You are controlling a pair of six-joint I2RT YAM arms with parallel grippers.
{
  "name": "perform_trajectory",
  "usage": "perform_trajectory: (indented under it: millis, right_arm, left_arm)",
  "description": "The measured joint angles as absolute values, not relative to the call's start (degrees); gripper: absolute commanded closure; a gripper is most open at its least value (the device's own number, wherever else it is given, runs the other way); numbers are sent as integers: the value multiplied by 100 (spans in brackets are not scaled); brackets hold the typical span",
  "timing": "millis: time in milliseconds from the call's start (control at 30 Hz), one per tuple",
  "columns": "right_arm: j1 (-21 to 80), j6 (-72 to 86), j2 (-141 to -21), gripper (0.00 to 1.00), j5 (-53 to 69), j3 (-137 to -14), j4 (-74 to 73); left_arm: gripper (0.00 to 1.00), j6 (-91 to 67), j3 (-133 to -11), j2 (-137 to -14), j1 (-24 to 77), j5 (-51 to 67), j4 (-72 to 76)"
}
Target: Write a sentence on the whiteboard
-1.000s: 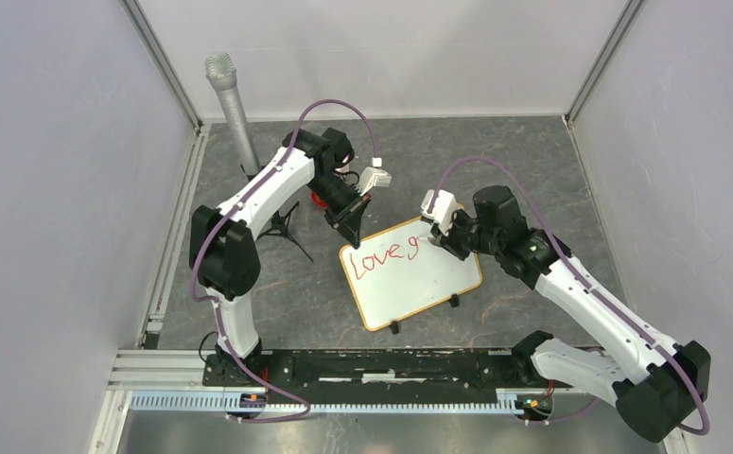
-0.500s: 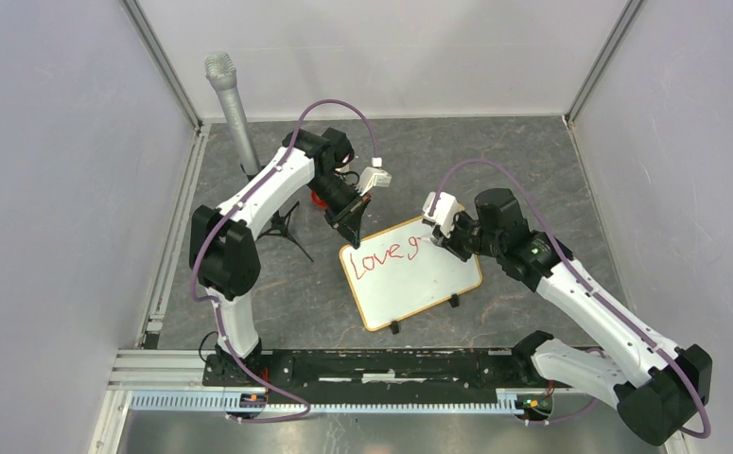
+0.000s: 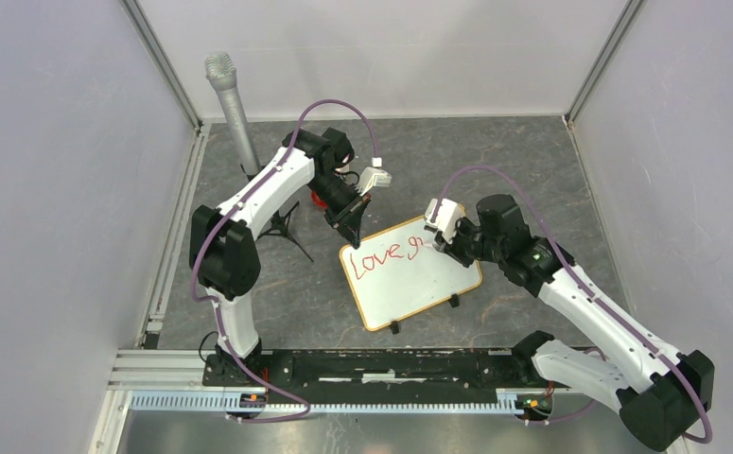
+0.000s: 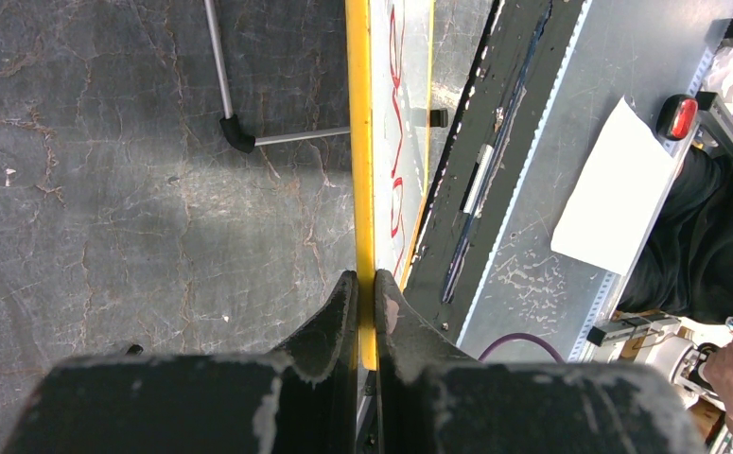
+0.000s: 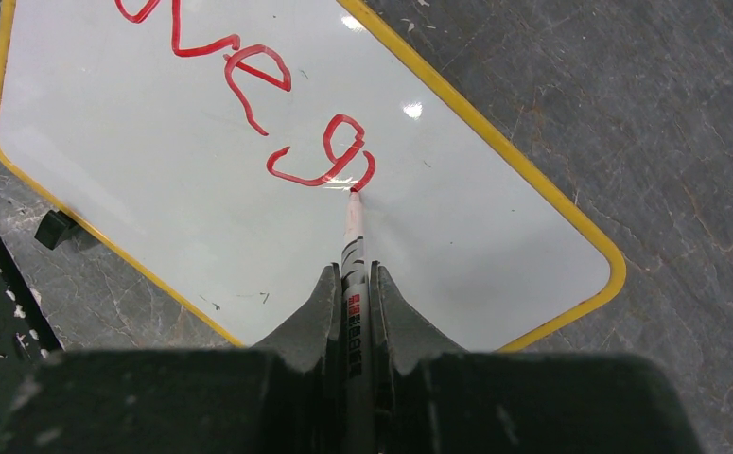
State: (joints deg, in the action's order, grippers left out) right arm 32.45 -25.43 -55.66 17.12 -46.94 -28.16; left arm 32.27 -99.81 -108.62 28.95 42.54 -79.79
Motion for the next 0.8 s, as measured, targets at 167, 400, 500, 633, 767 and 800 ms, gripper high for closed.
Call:
perform_trajectory:
  millis: [167, 400, 500, 633, 767, 800]
  right_arm:
    - [3234, -2534, -5638, 100, 1721, -4751, -2834]
    - [3236, -2480, -5776, 100, 1750, -4886, -2829]
    - [3236, -2473, -5804, 100, 1741, -4930, -2834]
    - [3218, -2482, -5817, 100, 1686, -4982, -2832]
    - [3159, -2499, -5817, 100, 1640, -5013, -2838]
    - [3138, -2512, -5815, 100, 1638, -5019, -2838]
  left_arm:
    - [98, 3227, -9981, -10862, 2895, 4246, -7979]
    - [98, 3227, -9981, -10862, 2895, 4246, -7977]
    - [97, 3227, -9981, -10862, 2895, 4246, -7979]
    - [97, 3227, -9981, -10862, 2895, 4248, -7979]
    - [97, 3227, -9981, -10864, 2895, 4248, -7979]
    - [98, 3227, -9981, -10864, 2895, 4248, -7979]
